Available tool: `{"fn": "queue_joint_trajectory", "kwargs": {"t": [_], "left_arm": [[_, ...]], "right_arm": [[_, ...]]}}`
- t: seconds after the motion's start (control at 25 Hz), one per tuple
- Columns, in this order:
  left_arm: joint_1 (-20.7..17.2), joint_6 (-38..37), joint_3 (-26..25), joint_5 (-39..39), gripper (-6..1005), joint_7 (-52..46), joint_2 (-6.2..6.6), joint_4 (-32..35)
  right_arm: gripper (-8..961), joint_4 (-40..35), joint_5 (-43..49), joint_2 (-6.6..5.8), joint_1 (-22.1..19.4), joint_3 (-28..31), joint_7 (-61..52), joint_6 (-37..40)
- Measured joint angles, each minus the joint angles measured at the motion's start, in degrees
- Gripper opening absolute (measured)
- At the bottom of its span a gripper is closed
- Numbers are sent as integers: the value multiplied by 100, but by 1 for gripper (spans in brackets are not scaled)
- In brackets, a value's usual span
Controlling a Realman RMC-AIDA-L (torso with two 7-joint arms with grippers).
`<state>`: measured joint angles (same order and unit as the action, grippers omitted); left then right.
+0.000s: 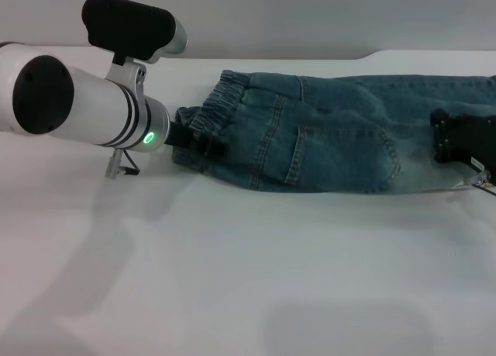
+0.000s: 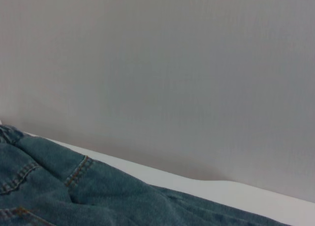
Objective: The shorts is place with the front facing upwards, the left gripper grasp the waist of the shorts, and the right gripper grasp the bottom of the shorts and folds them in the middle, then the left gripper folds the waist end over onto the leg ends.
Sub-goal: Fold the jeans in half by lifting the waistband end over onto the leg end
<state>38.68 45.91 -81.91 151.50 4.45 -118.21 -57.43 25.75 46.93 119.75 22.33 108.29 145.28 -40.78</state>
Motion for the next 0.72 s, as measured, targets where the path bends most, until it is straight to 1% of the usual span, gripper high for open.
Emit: {"fn": "queue_joint_trajectory", "kwargs": {"t": [0.72], "left_arm": [[77, 18, 0, -25, 848, 13, 0, 87]], "right_arm": [[0, -9, 1, -4, 9, -37, 0, 0]]}}
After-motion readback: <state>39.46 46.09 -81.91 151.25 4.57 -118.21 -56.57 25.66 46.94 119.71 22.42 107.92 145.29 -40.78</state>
